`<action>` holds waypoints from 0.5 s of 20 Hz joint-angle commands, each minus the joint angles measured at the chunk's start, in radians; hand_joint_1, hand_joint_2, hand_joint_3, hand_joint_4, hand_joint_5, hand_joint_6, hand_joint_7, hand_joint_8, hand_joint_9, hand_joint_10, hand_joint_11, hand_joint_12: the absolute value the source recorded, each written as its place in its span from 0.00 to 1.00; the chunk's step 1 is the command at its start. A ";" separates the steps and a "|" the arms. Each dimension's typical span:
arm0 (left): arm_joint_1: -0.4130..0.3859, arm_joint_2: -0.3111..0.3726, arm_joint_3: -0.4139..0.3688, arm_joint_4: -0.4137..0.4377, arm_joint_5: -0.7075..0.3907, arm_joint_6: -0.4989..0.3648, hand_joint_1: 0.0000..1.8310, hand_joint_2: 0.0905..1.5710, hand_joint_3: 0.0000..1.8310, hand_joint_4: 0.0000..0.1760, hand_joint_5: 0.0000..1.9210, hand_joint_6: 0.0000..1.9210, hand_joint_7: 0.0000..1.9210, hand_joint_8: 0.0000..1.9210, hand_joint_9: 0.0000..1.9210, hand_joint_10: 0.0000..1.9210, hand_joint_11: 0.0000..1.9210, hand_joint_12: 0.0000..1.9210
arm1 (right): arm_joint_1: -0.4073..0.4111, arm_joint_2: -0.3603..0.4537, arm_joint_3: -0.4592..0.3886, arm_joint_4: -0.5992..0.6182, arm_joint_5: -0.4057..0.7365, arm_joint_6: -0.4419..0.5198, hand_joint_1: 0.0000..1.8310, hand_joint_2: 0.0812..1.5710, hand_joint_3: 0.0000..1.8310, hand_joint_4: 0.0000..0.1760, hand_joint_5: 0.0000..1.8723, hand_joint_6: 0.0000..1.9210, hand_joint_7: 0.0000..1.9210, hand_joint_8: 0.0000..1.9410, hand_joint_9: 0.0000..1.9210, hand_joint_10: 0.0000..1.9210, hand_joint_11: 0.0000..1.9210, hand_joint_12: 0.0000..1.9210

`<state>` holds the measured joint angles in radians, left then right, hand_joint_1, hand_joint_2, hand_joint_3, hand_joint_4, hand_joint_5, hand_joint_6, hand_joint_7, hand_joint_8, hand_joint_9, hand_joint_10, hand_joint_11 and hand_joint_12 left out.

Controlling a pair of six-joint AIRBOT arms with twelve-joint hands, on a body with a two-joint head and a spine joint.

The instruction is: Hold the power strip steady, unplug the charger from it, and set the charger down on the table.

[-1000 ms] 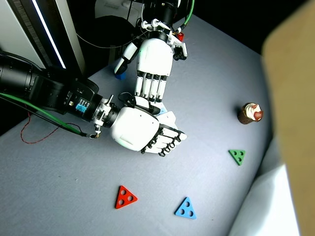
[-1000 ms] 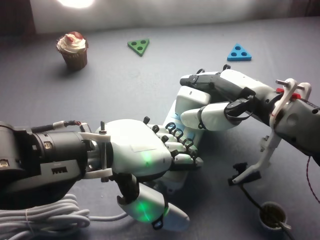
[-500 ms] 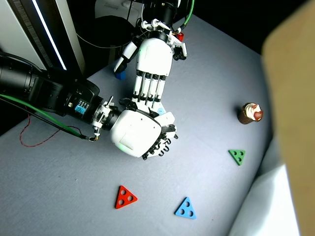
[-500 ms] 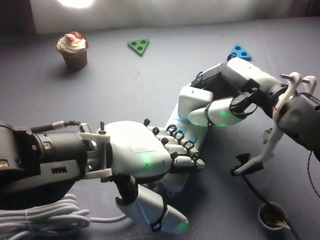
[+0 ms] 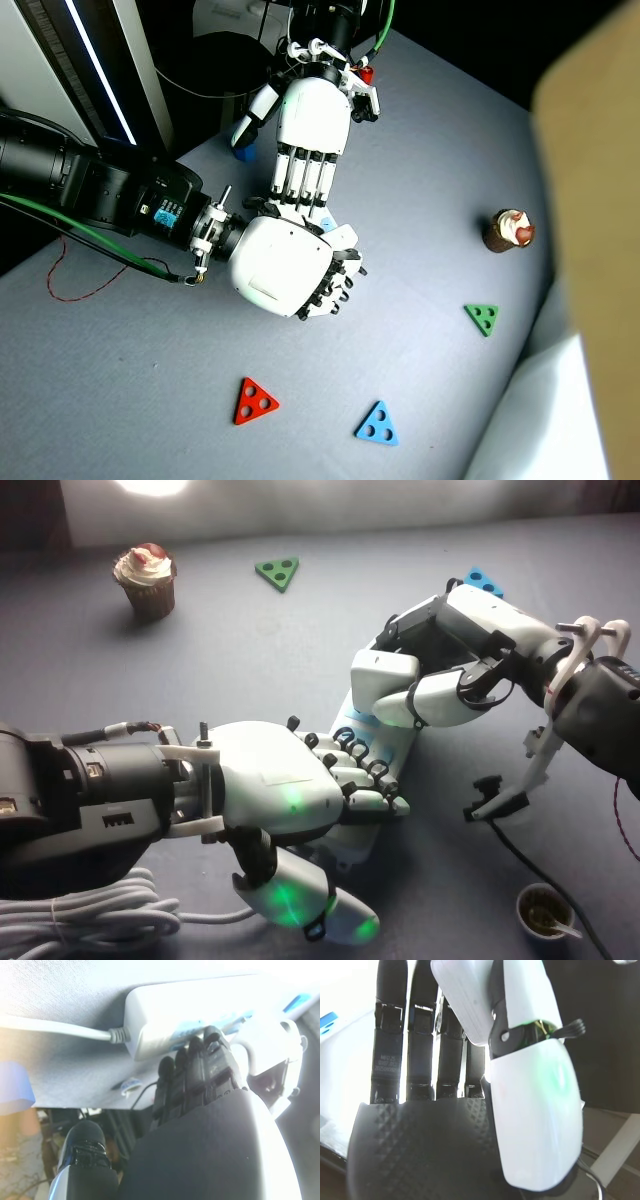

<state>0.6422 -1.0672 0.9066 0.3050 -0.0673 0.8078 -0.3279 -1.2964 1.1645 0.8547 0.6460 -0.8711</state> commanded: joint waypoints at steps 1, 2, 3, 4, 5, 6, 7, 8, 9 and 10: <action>0.003 0.004 -0.002 -0.005 -0.031 -0.001 0.00 0.72 0.00 0.00 0.06 0.00 0.08 0.00 0.07 0.00 0.07 0.01 | 0.023 0.017 0.003 -0.044 0.131 0.030 0.76 0.65 0.00 0.00 0.56 0.42 0.65 0.19 0.55 0.53 0.41 0.45; 0.003 0.004 -0.002 -0.005 -0.031 -0.001 0.00 0.72 0.00 0.00 0.06 0.00 0.07 0.00 0.06 0.00 0.06 0.00 | 0.027 0.018 0.005 -0.044 0.135 0.030 0.76 0.65 0.00 0.00 0.56 0.42 0.65 0.20 0.55 0.54 0.41 0.45; 0.003 0.005 -0.002 -0.005 -0.026 -0.001 0.00 0.72 0.00 0.00 0.06 0.00 0.07 0.00 0.06 0.00 0.05 0.00 | 0.031 0.018 0.007 -0.043 0.137 0.031 0.76 0.65 0.00 0.00 0.56 0.42 0.65 0.20 0.55 0.54 0.41 0.45; 0.003 0.005 -0.003 -0.005 -0.023 -0.001 0.00 0.72 0.00 0.00 0.06 0.00 0.07 0.00 0.06 0.00 0.06 0.00 | 0.034 0.019 0.009 -0.043 0.139 0.032 0.76 0.65 0.00 0.00 0.56 0.43 0.65 0.19 0.54 0.55 0.41 0.45; 0.003 0.005 -0.004 -0.009 -0.014 -0.001 0.00 0.72 0.00 0.00 0.06 0.00 0.07 0.00 0.07 0.00 0.06 0.00 | 0.037 0.020 0.010 -0.043 0.142 0.033 0.76 0.65 0.00 0.00 0.57 0.42 0.65 0.18 0.54 0.55 0.40 0.46; 0.003 0.005 -0.006 -0.017 -0.004 -0.001 0.00 0.72 0.00 0.00 0.05 0.00 0.06 0.00 0.06 0.00 0.05 0.00 | 0.040 0.021 0.011 -0.043 0.144 0.034 0.76 0.65 0.00 0.00 0.56 0.43 0.65 0.19 0.55 0.54 0.40 0.46; 0.003 0.004 -0.006 -0.032 0.009 -0.001 0.00 0.72 0.00 0.00 0.05 0.00 0.06 0.00 0.06 0.00 0.05 0.00 | 0.043 0.022 0.013 -0.043 0.146 0.034 0.76 0.65 0.00 0.00 0.56 0.43 0.65 0.19 0.55 0.54 0.40 0.46; 0.005 0.002 -0.006 -0.051 0.023 -0.001 0.00 0.72 0.00 0.00 0.06 0.00 0.07 0.00 0.06 0.00 0.06 0.00 | 0.046 0.022 0.014 -0.043 0.147 0.035 0.76 0.65 0.00 0.00 0.56 0.43 0.66 0.19 0.55 0.54 0.41 0.44; 0.010 -0.001 -0.006 -0.084 0.039 -0.001 0.00 0.72 0.00 0.00 0.06 0.00 0.07 0.00 0.06 0.00 0.06 0.00 | 0.049 0.023 0.014 -0.043 0.149 0.035 0.76 0.64 0.00 0.00 0.56 0.42 0.66 0.17 0.55 0.53 0.42 0.43; 0.017 -0.003 -0.007 -0.110 0.047 -0.001 0.00 0.72 0.00 0.00 0.06 0.00 0.07 0.00 0.07 0.00 0.06 0.01 | 0.051 0.024 0.014 -0.043 0.150 0.036 0.76 0.64 0.00 0.00 0.56 0.42 0.67 0.17 0.55 0.53 0.42 0.43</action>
<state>0.6556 -1.0634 0.9005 0.1955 -0.0391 0.8112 -0.2977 -1.2926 1.1740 0.8536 0.6567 -0.8524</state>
